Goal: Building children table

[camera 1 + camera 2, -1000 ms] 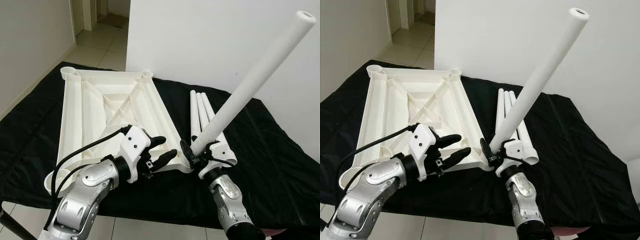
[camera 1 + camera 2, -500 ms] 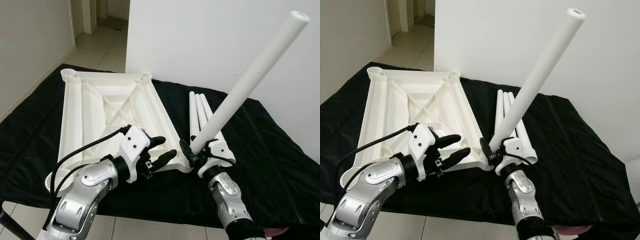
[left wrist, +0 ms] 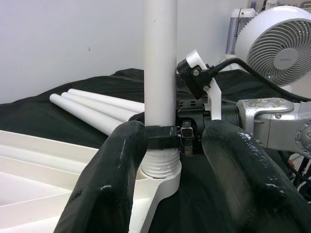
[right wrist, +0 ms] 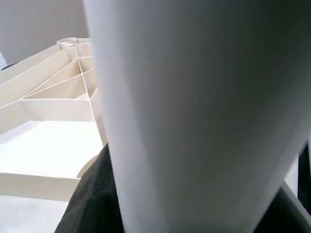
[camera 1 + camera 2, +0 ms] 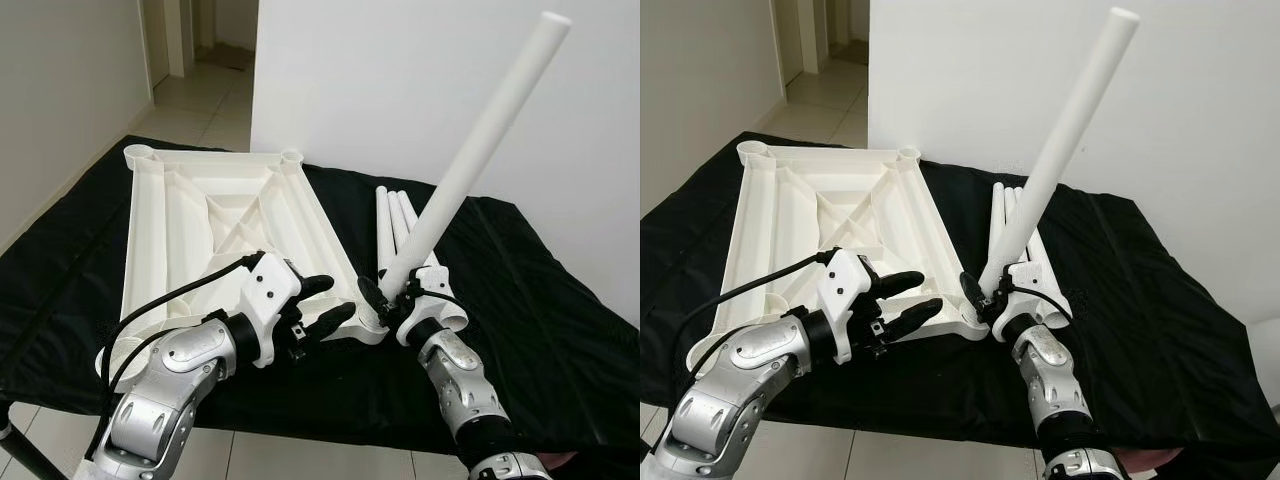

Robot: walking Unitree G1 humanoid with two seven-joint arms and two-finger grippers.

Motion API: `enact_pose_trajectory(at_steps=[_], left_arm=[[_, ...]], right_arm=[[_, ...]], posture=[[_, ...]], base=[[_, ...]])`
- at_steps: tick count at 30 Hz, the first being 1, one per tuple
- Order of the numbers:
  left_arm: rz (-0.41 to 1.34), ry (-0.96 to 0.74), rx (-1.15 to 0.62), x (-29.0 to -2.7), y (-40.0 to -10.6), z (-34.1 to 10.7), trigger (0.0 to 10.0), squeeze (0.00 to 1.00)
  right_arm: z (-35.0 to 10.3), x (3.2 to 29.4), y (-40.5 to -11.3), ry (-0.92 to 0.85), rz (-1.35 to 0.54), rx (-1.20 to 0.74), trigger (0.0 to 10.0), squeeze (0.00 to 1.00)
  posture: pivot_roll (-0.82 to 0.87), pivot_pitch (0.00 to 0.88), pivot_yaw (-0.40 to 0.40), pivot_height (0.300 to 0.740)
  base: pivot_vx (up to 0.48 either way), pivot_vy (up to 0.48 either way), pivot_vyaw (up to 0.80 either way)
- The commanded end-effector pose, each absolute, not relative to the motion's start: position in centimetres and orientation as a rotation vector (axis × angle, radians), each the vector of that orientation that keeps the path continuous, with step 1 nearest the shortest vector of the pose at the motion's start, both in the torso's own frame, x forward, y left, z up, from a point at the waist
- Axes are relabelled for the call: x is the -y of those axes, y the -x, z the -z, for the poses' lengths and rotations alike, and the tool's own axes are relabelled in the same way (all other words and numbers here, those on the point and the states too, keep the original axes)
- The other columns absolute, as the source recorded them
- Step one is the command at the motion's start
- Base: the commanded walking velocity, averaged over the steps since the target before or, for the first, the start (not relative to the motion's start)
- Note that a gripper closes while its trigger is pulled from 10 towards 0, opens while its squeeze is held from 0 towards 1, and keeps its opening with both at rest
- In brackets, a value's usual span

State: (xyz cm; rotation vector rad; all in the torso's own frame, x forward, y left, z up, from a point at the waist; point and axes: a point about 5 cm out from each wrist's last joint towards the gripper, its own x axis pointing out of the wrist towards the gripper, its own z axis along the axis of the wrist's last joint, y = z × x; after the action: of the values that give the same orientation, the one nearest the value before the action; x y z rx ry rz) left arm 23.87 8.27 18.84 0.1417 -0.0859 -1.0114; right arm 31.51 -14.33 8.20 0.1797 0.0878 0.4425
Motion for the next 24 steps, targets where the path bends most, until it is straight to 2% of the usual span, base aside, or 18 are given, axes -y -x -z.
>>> enact_pose_trajectory(at_steps=[1,11,15,19,24], left_arm=[[0.976,-0.137,0.104,-8.1,-24.0,-19.2,10.0,0.0],[0.974,-0.139,0.109,-8.1,-24.0,-19.3,10.0,0.0],[0.97,-0.142,0.112,-8.1,-24.1,-19.4,10.0,0.0],[0.969,-0.141,0.113,-8.1,-24.2,-19.4,10.0,0.0],[0.969,-0.139,0.111,-8.1,-24.2,-19.4,10.0,0.0]], right_arm=[[-1.9,14.7,-28.3,-0.238,-0.405,-0.433,10.0,0.0],[-1.9,14.2,-27.7,-0.123,-0.465,-0.393,10.0,0.0],[-2.3,14.0,-27.2,-0.033,-0.456,-0.272,10.0,0.0],[-2.1,14.0,-26.7,0.023,-0.446,-0.232,10.0,0.0],[-1.8,14.2,-26.5,0.024,-0.425,-0.238,10.0,0.0]], posture=[[0.03,0.0,-0.114,0.74],[0.04,0.0,-0.116,0.74],[0.04,0.0,-0.115,0.74],[0.03,0.0,-0.111,0.74],[0.03,0.0,-0.11,0.74]], base=[[0.0,0.0,0.0],[0.0,0.0,0.0],[0.0,0.0,0.0],[0.0,0.0,0.0],[0.0,0.0,0.0]])
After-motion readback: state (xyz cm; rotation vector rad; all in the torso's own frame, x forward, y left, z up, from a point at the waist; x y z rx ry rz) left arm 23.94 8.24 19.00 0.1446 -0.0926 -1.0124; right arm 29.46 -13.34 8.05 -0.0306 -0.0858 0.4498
